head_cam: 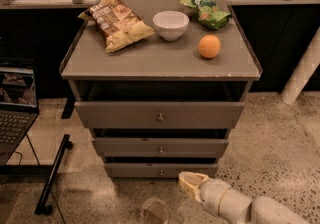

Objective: Open middle drawer

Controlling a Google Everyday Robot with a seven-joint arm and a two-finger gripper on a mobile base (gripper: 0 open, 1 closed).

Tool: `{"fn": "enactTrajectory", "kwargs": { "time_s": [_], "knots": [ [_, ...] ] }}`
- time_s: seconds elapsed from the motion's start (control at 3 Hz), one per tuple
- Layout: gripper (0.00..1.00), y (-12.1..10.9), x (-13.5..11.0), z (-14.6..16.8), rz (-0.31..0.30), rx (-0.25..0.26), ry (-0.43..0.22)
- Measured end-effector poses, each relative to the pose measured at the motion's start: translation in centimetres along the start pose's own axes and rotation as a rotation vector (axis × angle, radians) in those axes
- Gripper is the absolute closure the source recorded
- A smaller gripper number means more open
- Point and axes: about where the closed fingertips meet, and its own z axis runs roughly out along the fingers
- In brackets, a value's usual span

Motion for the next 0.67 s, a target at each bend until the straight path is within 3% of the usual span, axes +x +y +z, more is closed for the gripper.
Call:
{"fn": "enactTrajectory", "kwargs": {
  "time_s": [0.33, 0.67],
  "knots": [
    [1.0, -1.5, 0.1, 1.9, -0.022, -0.039, 0.008],
    [1.0, -5.1, 0.0, 4.3, -0.033, -0.048, 0.02]
  ]
}}
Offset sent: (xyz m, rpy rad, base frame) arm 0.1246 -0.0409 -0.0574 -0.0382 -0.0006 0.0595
